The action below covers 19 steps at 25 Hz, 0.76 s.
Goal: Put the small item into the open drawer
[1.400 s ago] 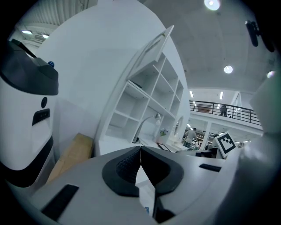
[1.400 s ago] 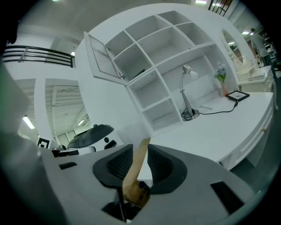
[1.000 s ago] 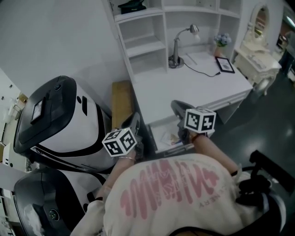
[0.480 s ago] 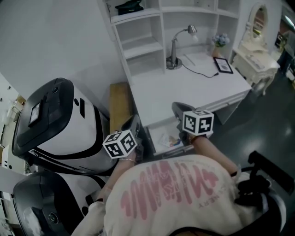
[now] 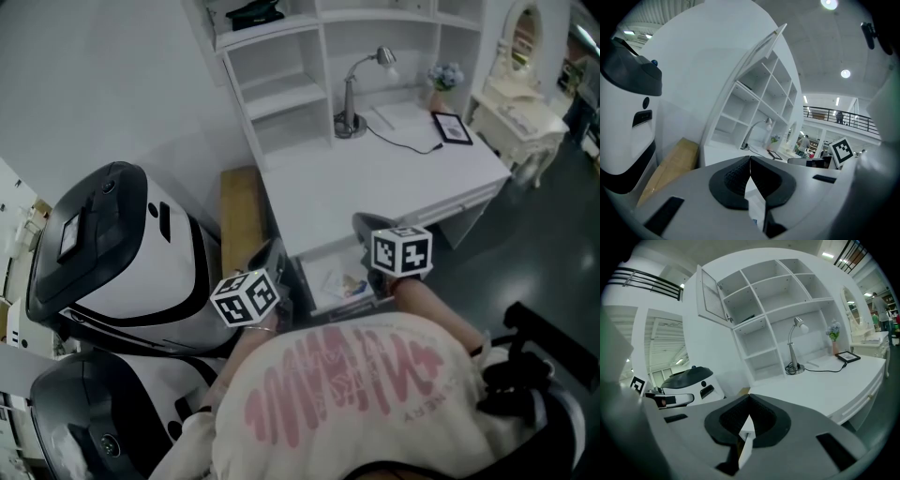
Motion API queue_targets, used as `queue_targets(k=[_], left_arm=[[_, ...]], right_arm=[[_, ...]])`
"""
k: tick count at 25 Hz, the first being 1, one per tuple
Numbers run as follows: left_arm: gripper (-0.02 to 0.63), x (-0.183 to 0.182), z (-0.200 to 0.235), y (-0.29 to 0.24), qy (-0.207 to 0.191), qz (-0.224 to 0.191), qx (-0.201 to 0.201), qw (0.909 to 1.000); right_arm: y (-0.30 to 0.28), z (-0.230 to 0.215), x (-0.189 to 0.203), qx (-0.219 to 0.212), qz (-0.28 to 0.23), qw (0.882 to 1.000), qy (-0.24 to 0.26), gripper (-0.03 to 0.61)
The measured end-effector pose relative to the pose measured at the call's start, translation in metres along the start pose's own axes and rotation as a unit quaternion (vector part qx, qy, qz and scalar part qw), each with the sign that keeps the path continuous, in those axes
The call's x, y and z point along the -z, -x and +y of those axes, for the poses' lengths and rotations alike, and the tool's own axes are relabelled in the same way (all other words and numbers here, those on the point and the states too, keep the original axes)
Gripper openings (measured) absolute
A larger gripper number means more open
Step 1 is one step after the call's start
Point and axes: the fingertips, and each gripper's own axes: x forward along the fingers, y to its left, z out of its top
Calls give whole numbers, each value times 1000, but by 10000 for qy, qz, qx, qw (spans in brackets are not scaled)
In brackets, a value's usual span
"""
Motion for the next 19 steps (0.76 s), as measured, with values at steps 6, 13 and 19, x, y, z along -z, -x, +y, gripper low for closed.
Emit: queue_targets(k=[6,13,19], left_arm=[[31,3,4,4,70,-20,-84,9999],[31,16,6,5,101,104,-148,9998],[31,20,7,3,101,144,-171,9997]], right_arm=[[0,-5,9,18,151,9999,6,17],[0,-16,24,74,298,9994,-136,17],[0,-22,24,80,339,9993,-117,17]])
